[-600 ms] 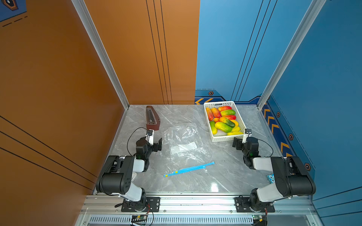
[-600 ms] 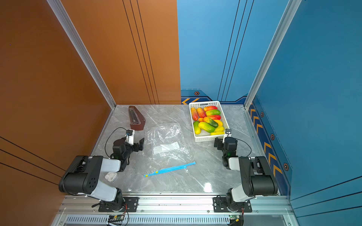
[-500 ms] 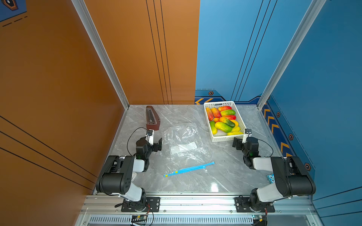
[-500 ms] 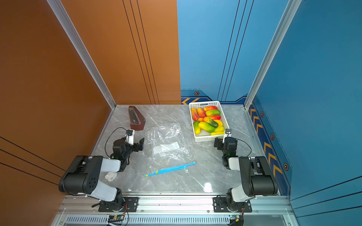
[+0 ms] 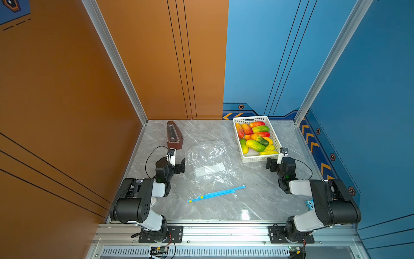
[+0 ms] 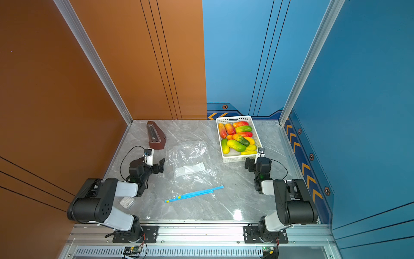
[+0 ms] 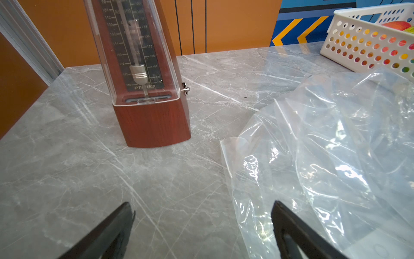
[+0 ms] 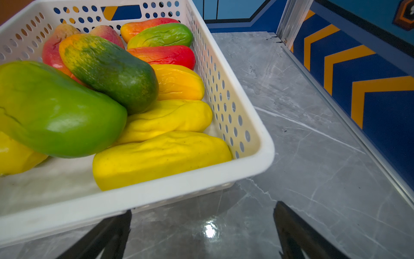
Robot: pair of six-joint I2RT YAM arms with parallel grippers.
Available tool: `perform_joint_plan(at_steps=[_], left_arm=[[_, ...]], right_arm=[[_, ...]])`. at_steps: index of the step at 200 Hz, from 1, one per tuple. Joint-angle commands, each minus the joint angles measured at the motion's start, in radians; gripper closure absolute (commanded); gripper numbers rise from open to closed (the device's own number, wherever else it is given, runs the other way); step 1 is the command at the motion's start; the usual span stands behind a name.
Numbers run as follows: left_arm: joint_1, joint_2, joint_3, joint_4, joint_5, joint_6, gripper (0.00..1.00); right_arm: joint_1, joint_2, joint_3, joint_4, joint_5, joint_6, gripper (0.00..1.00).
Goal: Place the mango in a zip-top bag and seal the zipper
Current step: Move the basket to the center of the board, then pick up the zipper food storage bag.
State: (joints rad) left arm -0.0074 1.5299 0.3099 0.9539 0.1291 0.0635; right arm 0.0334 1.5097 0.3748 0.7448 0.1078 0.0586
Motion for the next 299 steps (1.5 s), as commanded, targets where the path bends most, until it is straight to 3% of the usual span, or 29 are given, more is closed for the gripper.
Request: perform_joint_plan(at_steps=[1, 31, 44, 58, 70, 89, 103, 121, 139, 157, 179, 194, 209, 231, 265, 299], left_arm=[[0.007, 0.012, 0.023, 0.016, 0.011, 0.005, 0.02], [0.007, 0.002, 0.014, 0.016, 0.014, 0.009, 0.02], [0.006, 0.008, 0.023, 0.017, -0.020, 0.000, 0.02], [-0.040, -0.023, 0.022, 0.009, -0.210, -0.010, 0.02], [-0.096, -0.110, 0.011, -0.037, -0.364, 0.002, 0.02], [-0.221, -0.293, -0.002, -0.143, -0.432, 0.093, 0.02], [-0.244, -0.434, 0.002, -0.229, -0.470, -0.084, 0.02], [-0.194, -0.554, 0.075, -0.478, -0.243, -0.292, 0.02], [-0.190, -0.586, 0.090, -0.509, -0.132, -0.411, 0.02], [-0.176, -0.582, 0.120, -0.568, -0.088, -0.520, 0.02], [-0.189, -0.495, 0.233, -0.715, 0.006, -0.533, 0.02], [-0.210, -0.399, 0.342, -0.859, -0.006, -0.559, 0.02], [-0.236, -0.331, 0.406, -0.915, -0.022, -0.569, 0.02], [-0.281, -0.287, 0.469, -0.980, -0.077, -0.540, 0.02], [-0.318, -0.290, 0.495, -1.042, -0.132, -0.441, 0.02], [-0.315, -0.283, 0.489, -1.065, -0.127, -0.404, 0.02]], right_arm=[[-0.006, 0.006, 0.030, 0.047, 0.012, -0.005, 0.00], [-0.003, -0.005, 0.042, 0.027, 0.009, -0.009, 0.00], [0.044, -0.079, 0.138, -0.216, 0.109, -0.021, 0.00], [0.084, -0.143, 0.275, -0.503, 0.223, 0.077, 0.00], [0.083, -0.201, 0.354, -0.642, 0.139, 0.158, 0.00], [0.088, -0.306, 0.351, -0.646, -0.099, 0.232, 0.00], [0.136, -0.363, 0.339, -0.663, -0.136, 0.257, 0.00], [0.277, -0.437, 0.352, -0.776, -0.010, 0.161, 0.00], [0.421, -0.515, 0.296, -0.759, 0.075, 0.007, 0.00], [0.511, -0.566, 0.210, -0.684, -0.083, -0.185, 0.04], [0.648, -0.580, 0.129, -0.665, -0.340, -0.483, 0.08], [0.745, -0.558, 0.114, -0.711, -0.382, -0.618, 0.14], [0.807, -0.519, 0.115, -0.744, -0.358, -0.669, 0.17], [0.892, -0.450, 0.112, -0.749, -0.238, -0.738, 0.19], [0.902, -0.351, 0.119, -0.683, -0.210, -0.769, 0.30], [0.907, -0.229, 0.179, -0.698, -0.185, -0.816, 0.31]])
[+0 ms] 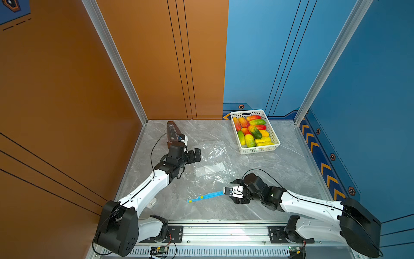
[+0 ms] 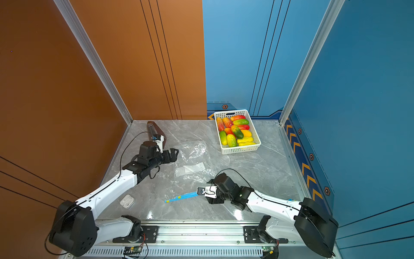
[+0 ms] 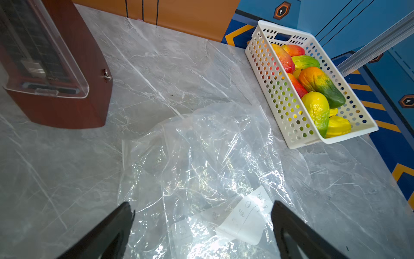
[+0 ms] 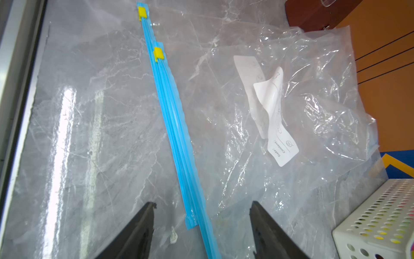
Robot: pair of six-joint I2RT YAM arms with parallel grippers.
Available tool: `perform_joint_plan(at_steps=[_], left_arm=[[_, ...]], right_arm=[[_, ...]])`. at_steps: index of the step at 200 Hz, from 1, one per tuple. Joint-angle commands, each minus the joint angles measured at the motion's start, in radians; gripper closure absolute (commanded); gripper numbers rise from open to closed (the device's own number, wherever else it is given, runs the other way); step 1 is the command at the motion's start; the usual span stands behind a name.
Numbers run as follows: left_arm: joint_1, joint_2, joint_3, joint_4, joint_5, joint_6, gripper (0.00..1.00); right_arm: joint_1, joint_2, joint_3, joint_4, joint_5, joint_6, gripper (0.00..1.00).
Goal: Place the mango in a zip-top bag and seal the zipper
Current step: Pick up the zipper food storage bag.
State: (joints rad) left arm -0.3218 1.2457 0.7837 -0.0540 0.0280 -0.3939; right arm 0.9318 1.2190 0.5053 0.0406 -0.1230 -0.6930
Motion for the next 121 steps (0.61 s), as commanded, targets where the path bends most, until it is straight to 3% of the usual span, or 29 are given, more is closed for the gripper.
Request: perform_joint_plan(at_steps=[1, 19, 47, 121], left_arm=[[0.000, 0.001, 0.015, -0.057, -0.027, 0.053, 0.02], [-0.001, 0.004, 0.009, -0.057, -0.029, 0.062, 0.02], [0.000, 0.004, 0.002, -0.057, -0.014, 0.076, 0.02], [0.001, -0.010, -0.015, -0.057, -0.016, 0.105, 0.02]], right_arm=[[0.009, 0.066, 0.049, 0.008, 0.049, -0.065, 0.31], [0.004, 0.130, 0.069, 0.034, 0.085, -0.081, 0.37], [-0.023, 0.158, 0.084, 0.061, 0.034, -0.082, 0.44], [-0.050, 0.254, 0.131, 0.049, 0.050, -0.154, 0.39]])
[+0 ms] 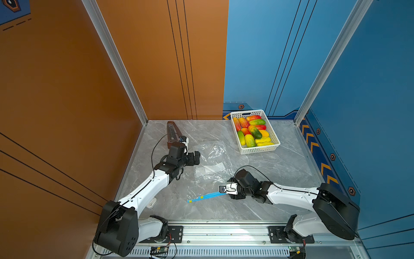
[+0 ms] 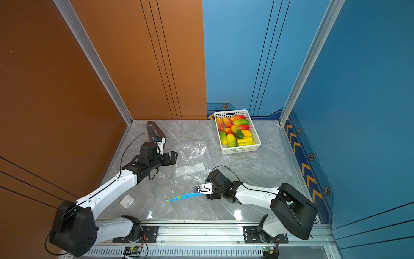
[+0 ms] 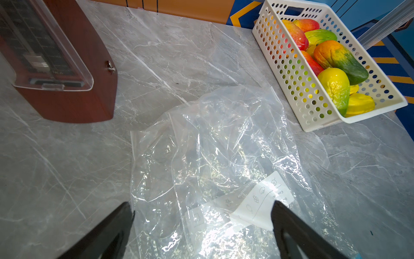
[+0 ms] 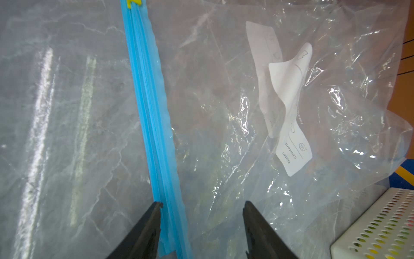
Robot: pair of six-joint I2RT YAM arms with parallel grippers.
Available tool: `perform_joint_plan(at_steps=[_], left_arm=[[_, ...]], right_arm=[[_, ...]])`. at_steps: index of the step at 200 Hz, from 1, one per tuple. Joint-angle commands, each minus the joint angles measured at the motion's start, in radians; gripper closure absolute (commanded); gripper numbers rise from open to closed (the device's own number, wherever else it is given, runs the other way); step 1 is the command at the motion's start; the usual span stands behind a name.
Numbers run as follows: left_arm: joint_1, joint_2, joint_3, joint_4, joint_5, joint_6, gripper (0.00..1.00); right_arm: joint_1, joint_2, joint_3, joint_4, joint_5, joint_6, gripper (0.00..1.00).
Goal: Place the mango in a zip-top bag and seal the zipper
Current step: Pick up the zipper food storage bag.
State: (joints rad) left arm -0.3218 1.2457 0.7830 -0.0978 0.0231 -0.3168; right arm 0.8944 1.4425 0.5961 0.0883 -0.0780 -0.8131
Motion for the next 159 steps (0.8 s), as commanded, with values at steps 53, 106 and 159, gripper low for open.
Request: perform_joint_plan(at_steps=[53, 106, 159], left_arm=[[-0.002, -0.017, -0.012, -0.025, 0.004, 0.045, 0.02], [-0.006, -0.035, -0.003, -0.059, 0.002, 0.063, 0.02], [-0.061, -0.052, 0.017, -0.143, -0.105, 0.153, 0.02]], right_arm=[[-0.032, 0.070, 0.074, 0.007, -0.009, -0.056, 0.62], [-0.025, 0.143, 0.046, 0.137, 0.084, -0.133, 0.63], [-0.048, 0.146, 0.066, 0.241, 0.129, -0.100, 0.95]])
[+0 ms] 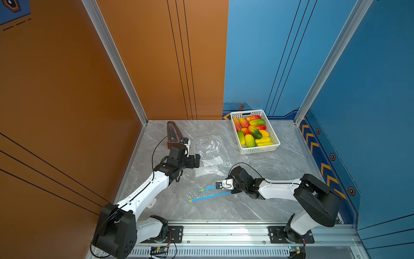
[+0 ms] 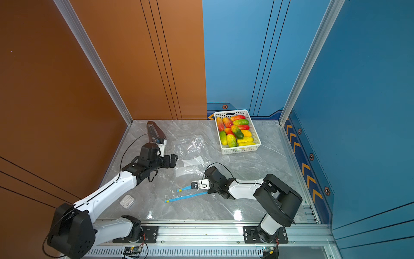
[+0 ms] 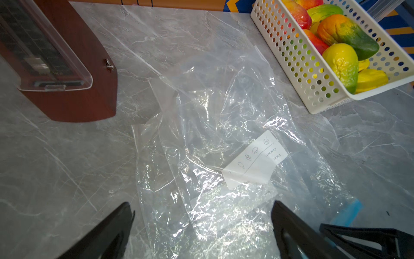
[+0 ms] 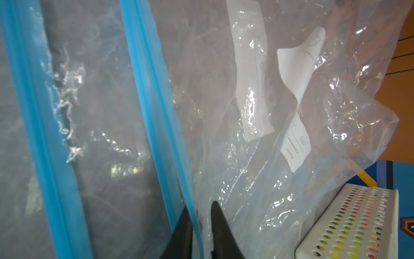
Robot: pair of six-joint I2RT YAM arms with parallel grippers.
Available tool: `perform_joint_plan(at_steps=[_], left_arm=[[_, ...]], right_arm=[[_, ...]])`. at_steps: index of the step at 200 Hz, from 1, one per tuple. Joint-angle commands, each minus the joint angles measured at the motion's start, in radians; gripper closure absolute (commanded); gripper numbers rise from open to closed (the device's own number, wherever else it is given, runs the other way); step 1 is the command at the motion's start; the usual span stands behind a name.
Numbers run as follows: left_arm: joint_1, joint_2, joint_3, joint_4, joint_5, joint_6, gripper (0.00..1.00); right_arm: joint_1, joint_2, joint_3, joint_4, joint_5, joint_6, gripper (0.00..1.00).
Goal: Place the mango in a zip-top bag and seal the zipper
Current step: Pick up the zipper food storage bag, then open the zipper of the food storage bag.
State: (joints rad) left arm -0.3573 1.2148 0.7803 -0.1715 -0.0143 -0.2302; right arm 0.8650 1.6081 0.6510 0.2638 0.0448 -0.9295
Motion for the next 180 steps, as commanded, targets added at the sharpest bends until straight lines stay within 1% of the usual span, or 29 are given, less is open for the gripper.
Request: perform_joint_plan(at_steps=[1, 14, 35, 53, 66, 68, 72, 91, 124, 144, 159, 171, 180], left_arm=[[-0.027, -0.022, 0.019, -0.069, -0.068, 0.068, 0.02], [-0.041, -0.030, 0.018, -0.068, -0.055, 0.094, 0.02], [-0.081, -0.051, 0.028, -0.065, 0.015, 0.184, 0.02], [-0.133, -0.054, 0.059, -0.066, 0.091, 0.270, 0.02], [-0.171, -0.055, 0.085, -0.067, 0.149, 0.337, 0.02], [-0.176, -0.055, 0.089, -0.067, 0.158, 0.347, 0.02], [-0.188, -0.057, 0.096, -0.067, 0.170, 0.363, 0.02], [-0.231, -0.048, 0.128, -0.066, 0.223, 0.415, 0.02], [-0.243, -0.015, 0.153, -0.074, 0.322, 0.466, 0.02], [-0.246, 0.015, 0.162, -0.119, 0.310, 0.518, 0.02], [-0.253, 0.047, 0.170, -0.147, 0.246, 0.555, 0.00], [-0.252, 0.063, 0.168, -0.155, 0.210, 0.571, 0.03], [-0.247, 0.070, 0.165, -0.155, 0.206, 0.578, 0.06]], right_arm=[[-0.021, -0.021, 0.011, 0.066, 0.004, 0.020, 0.96], [-0.061, -0.060, 0.020, 0.047, -0.069, 0.058, 1.00], [-0.144, -0.132, 0.050, -0.003, -0.226, 0.136, 1.00], [-0.156, -0.168, 0.075, -0.037, -0.290, 0.141, 1.00], [-0.156, -0.171, 0.089, -0.042, -0.319, 0.141, 1.00], [-0.179, -0.171, 0.092, -0.045, -0.320, 0.141, 1.00], [-0.187, -0.169, 0.099, -0.047, -0.324, 0.141, 1.00], [-0.198, -0.158, 0.113, -0.024, -0.345, 0.151, 1.00], [-0.206, -0.135, 0.143, -0.002, -0.346, 0.159, 1.00], [-0.214, -0.122, 0.156, 0.013, -0.361, 0.169, 1.00], [-0.226, -0.116, 0.172, 0.012, -0.400, 0.184, 1.00], [-0.230, -0.110, 0.182, 0.002, -0.411, 0.179, 1.00], [-0.231, -0.106, 0.191, -0.013, -0.416, 0.165, 1.00]])
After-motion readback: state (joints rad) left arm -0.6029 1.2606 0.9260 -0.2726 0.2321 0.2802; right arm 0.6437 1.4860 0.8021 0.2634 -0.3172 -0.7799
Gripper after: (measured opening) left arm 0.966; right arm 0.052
